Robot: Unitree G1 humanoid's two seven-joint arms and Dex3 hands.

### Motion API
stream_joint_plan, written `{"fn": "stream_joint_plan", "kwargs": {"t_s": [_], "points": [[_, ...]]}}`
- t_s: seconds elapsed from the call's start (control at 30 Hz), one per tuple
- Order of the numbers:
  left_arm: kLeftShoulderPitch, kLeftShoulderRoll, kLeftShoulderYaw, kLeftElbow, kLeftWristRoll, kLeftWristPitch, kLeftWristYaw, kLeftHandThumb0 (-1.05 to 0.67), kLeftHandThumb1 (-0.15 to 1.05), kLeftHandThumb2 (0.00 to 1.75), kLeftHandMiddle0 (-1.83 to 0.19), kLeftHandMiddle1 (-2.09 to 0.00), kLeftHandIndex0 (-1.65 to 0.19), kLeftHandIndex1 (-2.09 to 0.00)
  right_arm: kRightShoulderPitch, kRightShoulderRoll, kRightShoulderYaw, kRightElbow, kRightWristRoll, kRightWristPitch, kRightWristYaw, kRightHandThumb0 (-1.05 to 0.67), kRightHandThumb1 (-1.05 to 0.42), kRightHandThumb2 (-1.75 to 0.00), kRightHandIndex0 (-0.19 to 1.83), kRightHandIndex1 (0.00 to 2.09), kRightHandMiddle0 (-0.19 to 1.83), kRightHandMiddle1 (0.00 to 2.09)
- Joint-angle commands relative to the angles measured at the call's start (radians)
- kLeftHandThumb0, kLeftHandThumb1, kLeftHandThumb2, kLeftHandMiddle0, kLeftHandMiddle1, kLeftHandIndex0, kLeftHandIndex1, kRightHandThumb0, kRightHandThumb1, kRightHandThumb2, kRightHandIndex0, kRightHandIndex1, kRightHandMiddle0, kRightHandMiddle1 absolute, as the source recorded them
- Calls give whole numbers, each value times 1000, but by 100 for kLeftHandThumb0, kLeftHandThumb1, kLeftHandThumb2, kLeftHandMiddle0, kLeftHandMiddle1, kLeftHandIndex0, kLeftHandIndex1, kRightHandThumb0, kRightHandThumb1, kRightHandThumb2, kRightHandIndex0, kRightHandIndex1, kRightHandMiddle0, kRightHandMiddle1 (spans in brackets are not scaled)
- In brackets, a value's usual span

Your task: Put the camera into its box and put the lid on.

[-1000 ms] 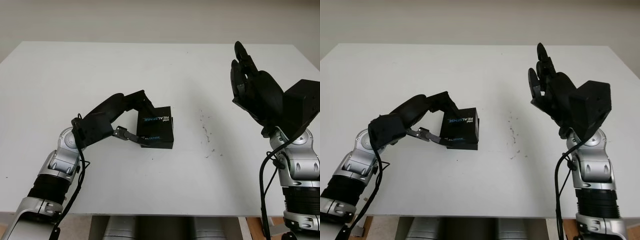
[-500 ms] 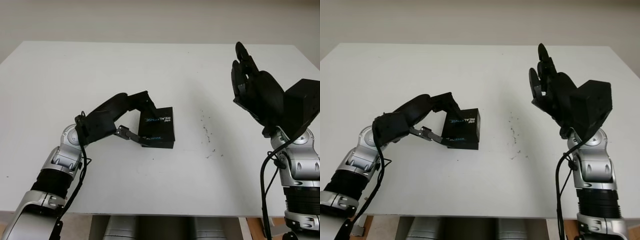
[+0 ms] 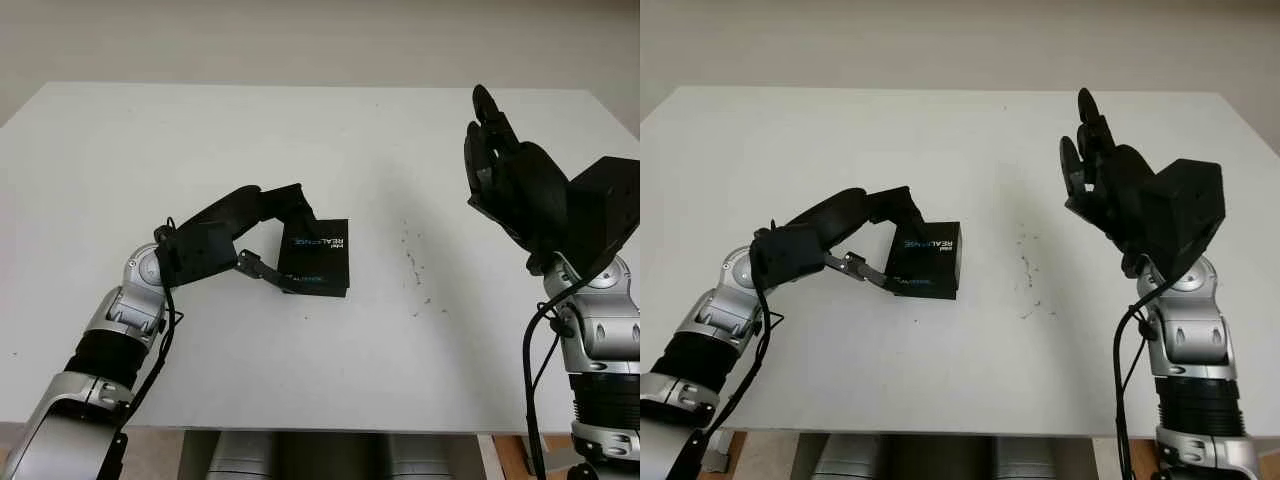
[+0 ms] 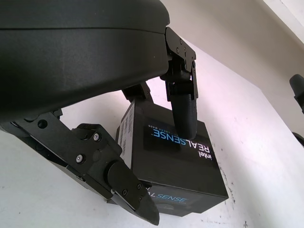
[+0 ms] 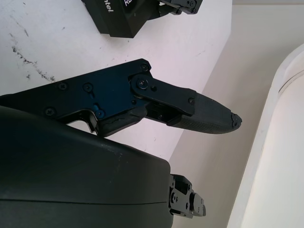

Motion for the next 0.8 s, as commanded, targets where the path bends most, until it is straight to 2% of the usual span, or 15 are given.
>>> {"fn": "stream_joint_plan", "kwargs": {"t_s": [0.0, 0.2, 0.43, 0.6, 0.77], "points": [[-24, 4, -11, -12, 9, 0, -8, -14, 103, 6, -32, -161, -23, -148, -1, -4, -5, -21, 6, -4, 1, -74, -105, -74, -19, 0, -19, 0], [-22, 21, -29, -46, 68, 5, 18, -15, 102, 5, -35, -159, -24, -146, 3, -4, -6, -22, 10, -11, 4, -75, -105, -73, -19, 0, -19, 0], [-14, 34, -47, -61, 132, -37, 55, -10, 101, 5, -36, -153, -27, -141, 2, 0, -6, -21, 9, -11, -2, -75, -105, -72, -19, 0, -19, 0], [4, 41, -53, -77, 166, -44, 88, -8, 99, 5, -34, -144, -27, -139, 1, -1, -6, -13, 13, -18, 2, -75, -105, -73, -19, 0, -19, 0], [27, 45, -56, -103, 178, -10, 86, -7, 100, 6, -32, -138, -25, -138, 3, 0, -5, -12, 13, -21, 0, -75, -105, -73, -19, 0, -19, 0]]}}
